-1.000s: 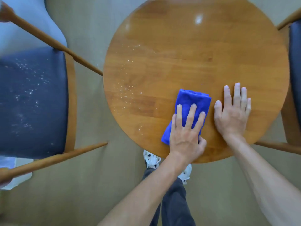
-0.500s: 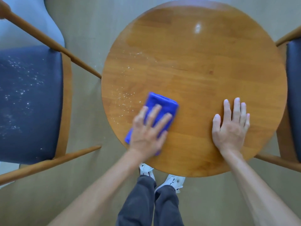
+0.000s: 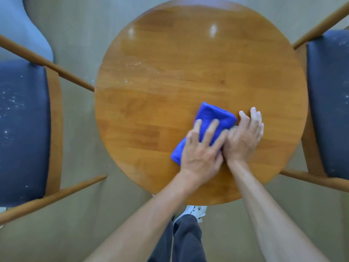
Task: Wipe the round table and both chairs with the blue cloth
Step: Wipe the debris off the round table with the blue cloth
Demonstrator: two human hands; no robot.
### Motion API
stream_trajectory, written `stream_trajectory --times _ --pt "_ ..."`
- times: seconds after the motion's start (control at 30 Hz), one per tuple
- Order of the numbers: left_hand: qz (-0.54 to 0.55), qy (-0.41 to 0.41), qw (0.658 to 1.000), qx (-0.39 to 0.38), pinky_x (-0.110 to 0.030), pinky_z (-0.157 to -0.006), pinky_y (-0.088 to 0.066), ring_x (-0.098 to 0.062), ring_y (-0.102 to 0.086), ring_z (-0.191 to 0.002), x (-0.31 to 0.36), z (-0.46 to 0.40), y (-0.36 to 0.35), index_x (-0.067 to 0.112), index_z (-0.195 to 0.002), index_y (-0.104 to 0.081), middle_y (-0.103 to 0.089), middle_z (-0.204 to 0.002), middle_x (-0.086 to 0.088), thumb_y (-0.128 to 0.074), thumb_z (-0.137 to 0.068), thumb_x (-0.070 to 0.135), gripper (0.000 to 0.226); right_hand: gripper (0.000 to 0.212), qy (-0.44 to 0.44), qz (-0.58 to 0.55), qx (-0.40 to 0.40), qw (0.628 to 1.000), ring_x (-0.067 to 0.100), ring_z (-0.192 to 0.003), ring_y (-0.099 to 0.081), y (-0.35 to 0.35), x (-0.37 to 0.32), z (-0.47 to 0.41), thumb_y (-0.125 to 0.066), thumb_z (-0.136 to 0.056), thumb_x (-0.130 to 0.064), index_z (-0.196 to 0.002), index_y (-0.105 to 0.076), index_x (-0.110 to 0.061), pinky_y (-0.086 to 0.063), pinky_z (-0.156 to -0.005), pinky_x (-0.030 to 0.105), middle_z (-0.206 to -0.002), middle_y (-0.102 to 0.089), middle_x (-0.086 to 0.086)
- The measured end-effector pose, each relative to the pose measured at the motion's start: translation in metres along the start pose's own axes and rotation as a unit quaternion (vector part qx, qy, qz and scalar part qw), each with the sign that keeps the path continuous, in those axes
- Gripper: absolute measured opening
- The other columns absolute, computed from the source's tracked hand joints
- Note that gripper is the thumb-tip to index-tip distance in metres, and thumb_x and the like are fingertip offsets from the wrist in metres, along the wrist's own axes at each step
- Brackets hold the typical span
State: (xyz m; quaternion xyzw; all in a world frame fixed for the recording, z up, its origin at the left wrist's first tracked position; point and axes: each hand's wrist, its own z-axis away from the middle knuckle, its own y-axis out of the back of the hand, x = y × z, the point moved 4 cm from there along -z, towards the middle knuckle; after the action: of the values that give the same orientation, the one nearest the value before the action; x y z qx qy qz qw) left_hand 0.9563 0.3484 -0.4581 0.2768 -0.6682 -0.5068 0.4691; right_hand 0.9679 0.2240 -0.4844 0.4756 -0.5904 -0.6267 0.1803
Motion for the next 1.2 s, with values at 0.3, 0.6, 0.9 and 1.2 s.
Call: stream_trajectory --times 0.3,0.6,0.9,1.2 --pt "-0.065 0.048 0.997 0.011 -0.041 -0.115 -0.023 -0.042 -0.032 -0.135 -0.164 -0.121 0.050 0.025 -0.141 -0.048 -0.033 -0.154 -0.011 -0.053 -0.088 0.032 0.054 0.048 0.014 0.024 -0.012 1.000 0.031 -0.142 -0.029 -0.006 -0.001 0.001 -0.046 -0.092 -0.026 -0.137 -0.050 -0.009 -0.019 -0.116 0.049 -0.150 -0.039 0.011" --pt "-0.069 0.298 0.947 0.096 -0.044 -0.115 -0.017 -0.045 -0.022 -0.136 -0.216 -0.125 0.063 0.021 -0.144 -0.038 -0.022 -0.157 -0.010 -0.044 -0.091 0.028 0.054 0.052 0.011 0.048 -0.002 0.999 0.032 -0.141 -0.031 -0.007 -0.006 -0.001 -0.043 -0.089 -0.030 -0.136 -0.051 -0.008 -0.021 -0.115 0.050 -0.149 -0.040 0.012" --pt "-0.007 -0.216 0.975 -0.047 -0.050 -0.096 -0.046 -0.044 -0.048 -0.126 -0.056 -0.121 0.013 0.020 -0.127 -0.064 -0.053 -0.141 -0.011 -0.065 -0.080 0.020 0.046 0.050 0.017 0.057 0.005 0.998 0.031 -0.139 -0.035 -0.004 -0.003 0.001 -0.041 -0.089 -0.028 -0.134 -0.053 -0.008 -0.024 -0.113 0.051 -0.148 -0.042 0.012" --pt "-0.021 0.298 0.948 0.110 -0.047 -0.112 -0.024 -0.050 -0.038 -0.125 -0.272 -0.047 0.097 0.008 -0.136 -0.053 -0.038 -0.147 -0.021 -0.057 -0.091 0.011 0.046 0.051 0.010 0.059 0.002 0.998 0.034 -0.140 -0.032 -0.008 -0.009 -0.002 -0.041 -0.089 -0.026 -0.134 -0.050 -0.006 -0.021 -0.113 0.053 -0.148 -0.041 0.014"
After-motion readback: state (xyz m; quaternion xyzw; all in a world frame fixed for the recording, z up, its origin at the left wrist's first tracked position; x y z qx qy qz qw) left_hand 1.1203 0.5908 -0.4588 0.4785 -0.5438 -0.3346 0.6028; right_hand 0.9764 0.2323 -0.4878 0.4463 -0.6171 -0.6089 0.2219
